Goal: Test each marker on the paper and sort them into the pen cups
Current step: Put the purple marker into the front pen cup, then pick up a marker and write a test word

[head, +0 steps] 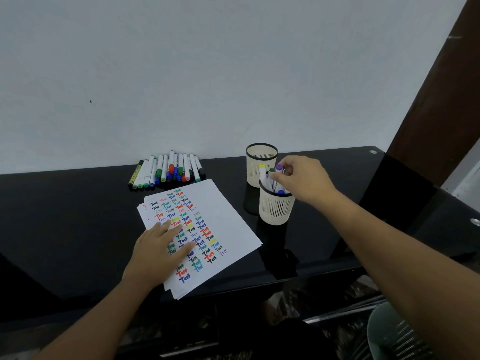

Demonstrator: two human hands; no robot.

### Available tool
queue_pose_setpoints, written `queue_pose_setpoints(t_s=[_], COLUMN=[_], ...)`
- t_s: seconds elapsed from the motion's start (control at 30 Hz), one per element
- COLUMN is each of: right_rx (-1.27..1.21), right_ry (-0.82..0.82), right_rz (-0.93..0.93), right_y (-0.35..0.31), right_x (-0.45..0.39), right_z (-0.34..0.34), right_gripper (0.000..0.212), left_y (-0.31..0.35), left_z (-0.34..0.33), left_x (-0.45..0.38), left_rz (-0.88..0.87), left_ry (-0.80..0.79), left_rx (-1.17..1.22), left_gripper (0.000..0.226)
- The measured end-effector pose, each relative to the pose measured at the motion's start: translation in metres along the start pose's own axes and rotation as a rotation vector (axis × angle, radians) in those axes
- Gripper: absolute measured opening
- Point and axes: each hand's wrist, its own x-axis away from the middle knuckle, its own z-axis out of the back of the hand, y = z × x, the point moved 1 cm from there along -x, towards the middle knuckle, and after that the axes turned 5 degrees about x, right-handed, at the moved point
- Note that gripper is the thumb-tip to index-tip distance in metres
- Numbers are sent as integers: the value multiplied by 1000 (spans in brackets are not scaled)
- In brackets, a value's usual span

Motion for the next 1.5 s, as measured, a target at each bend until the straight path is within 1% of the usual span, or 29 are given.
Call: queue_pose_setpoints(t_s=[0.07, 0.13, 0.27, 0.33, 0.4, 0.5, 0.6, 0.67, 0.73, 0.87, 0.97, 1.13, 1.33, 1.5], right_rx=[68, 73, 71, 150, 211, 250, 214, 148, 85, 5, -24, 7, 45, 91], right_ry=[-30, -45, -36, 45, 155, 295, 343, 294, 187, -83, -181, -219, -231, -215], right_rz=[-2, -17, -6, 63, 151, 284, 401, 463, 476, 350, 262, 204, 190, 199], right_y=[0, 0, -4, -12, -25, -48, -73, -89, -100, -104, -101, -104, -113, -110], right_x=[1, 1, 3, 5, 7, 7, 5, 3, -3, -23, -41, -85, -136, -149], right_z=[-3, -4, -2, -2, -2, -8, -23, -41, -65, -118, -152, -190, -216, -231], right_gripper=[30, 34, 37, 46, 50, 43, 30, 22, 18, 21, 25, 32, 37, 31], left_y=[1, 3, 5, 4, 4, 8, 5, -3, -16, -40, -46, -46, -50, -52], left_z=[0, 2, 6, 7, 9, 17, 29, 36, 40, 36, 29, 30, 27, 25], left_x=[0, 0, 1, 1, -1, -5, -12, -19, -27, -31, -28, -27, -31, -30], left_rz=[5, 7, 14, 21, 30, 62, 75, 70, 70, 78, 68, 69, 70, 73], left_ry=[-8, -14, -23, -36, -72, -143, -162, -164, -181, -210, -165, -134, -94, -78], left_rx=[2, 8, 22, 30, 38, 66, 74, -6, -94, -112, -85, -51, -22, -19], left_gripper=[103, 99, 104, 105, 100, 86, 86, 93, 98, 102, 103, 93, 96, 91])
